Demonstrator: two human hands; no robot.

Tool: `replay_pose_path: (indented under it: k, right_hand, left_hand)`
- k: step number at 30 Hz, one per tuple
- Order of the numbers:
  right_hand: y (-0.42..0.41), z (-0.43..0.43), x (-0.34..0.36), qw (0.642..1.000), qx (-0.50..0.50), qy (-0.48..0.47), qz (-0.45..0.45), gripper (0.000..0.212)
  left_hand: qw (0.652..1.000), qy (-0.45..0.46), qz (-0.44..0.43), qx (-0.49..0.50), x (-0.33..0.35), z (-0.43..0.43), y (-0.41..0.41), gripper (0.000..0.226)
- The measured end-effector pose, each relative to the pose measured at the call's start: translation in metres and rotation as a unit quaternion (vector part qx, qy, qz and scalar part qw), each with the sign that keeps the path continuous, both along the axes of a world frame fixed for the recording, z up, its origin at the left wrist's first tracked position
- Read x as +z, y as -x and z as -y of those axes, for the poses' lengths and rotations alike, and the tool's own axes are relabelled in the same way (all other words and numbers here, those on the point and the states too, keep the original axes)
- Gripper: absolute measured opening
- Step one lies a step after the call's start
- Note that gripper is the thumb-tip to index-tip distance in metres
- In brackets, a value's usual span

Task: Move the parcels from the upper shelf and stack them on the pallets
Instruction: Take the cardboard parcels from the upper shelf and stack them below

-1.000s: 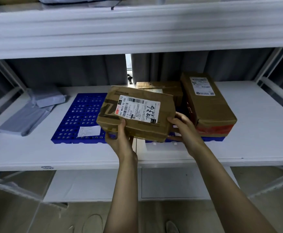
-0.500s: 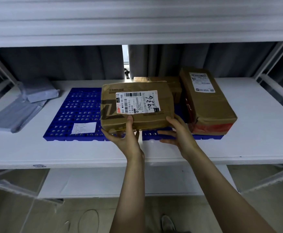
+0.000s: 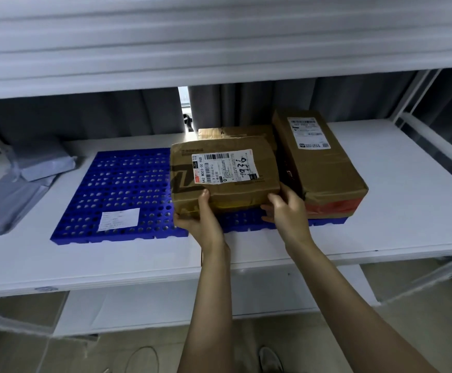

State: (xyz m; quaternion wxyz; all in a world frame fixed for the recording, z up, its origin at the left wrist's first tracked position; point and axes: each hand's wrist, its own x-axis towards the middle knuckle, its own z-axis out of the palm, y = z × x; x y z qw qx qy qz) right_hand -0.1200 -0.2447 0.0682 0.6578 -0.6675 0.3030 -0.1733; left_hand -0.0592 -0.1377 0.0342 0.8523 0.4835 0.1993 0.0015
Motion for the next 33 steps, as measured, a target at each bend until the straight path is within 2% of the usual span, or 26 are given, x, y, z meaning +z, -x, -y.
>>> replay_pose_path:
  k: [9,20,33]
  right_hand:
    - [0.008,-0.004,0.014,0.983,0.024,0.180,-0.013,0.056]
    - [0.009,0.005,0.017,0.968,0.018,0.248,-0.020,0.054]
    - [0.014,0.022,0.027,0.945,-0.028,0.327,-0.013,0.046]
  left_hand:
    - [0.999,-0.038,-0.022,0.012,0.003,0.008,-0.007,0.085]
    - [0.994,-0.070,-0.081,0.016,0.010,0.010,-0.015,0.072]
    - [0.996,-0.055,-0.072,-0.015,0.016,0.022,-0.014,0.066]
